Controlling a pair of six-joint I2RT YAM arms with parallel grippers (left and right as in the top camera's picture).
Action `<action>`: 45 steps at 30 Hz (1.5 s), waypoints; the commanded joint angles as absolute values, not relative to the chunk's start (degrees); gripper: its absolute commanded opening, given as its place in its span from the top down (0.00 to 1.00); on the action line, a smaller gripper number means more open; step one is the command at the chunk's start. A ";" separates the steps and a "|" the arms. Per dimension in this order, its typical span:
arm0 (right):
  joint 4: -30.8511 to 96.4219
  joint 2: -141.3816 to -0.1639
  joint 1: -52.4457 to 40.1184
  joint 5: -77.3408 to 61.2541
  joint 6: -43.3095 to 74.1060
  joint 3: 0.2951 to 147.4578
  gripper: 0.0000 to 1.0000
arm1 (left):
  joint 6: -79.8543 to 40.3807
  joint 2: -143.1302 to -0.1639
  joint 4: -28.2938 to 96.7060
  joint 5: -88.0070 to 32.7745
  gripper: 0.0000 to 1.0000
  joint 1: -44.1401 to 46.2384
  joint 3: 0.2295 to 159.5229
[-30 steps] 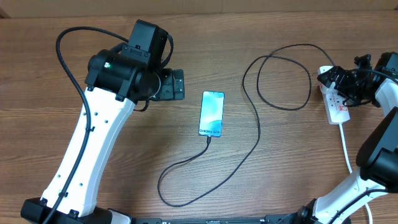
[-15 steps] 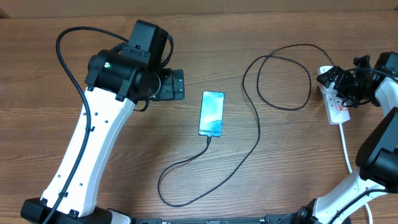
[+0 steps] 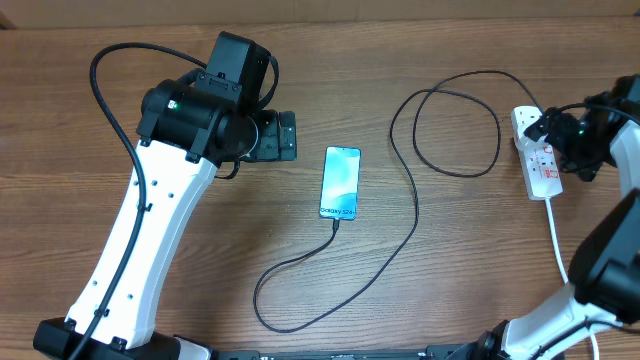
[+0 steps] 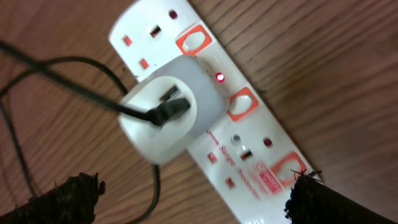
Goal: Plug charger to phone and switch on socket
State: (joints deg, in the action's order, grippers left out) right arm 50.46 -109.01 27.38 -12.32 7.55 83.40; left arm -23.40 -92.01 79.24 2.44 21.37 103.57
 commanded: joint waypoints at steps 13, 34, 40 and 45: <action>60.27 -89.54 27.42 -8.14 14.41 85.32 0.00 | -22.70 -92.25 79.07 3.40 0.01 21.41 104.09; 66.61 -76.69 27.42 -6.92 16.34 85.30 0.00 | -22.70 -92.25 79.07 3.40 0.00 21.41 104.09; 66.52 -76.69 27.42 -7.01 16.32 85.30 0.00 | -22.70 -92.25 79.07 3.40 0.00 21.41 104.09; 66.50 -76.69 27.44 -7.09 16.32 85.30 0.00 | -22.70 -92.25 79.07 3.40 0.01 21.41 104.09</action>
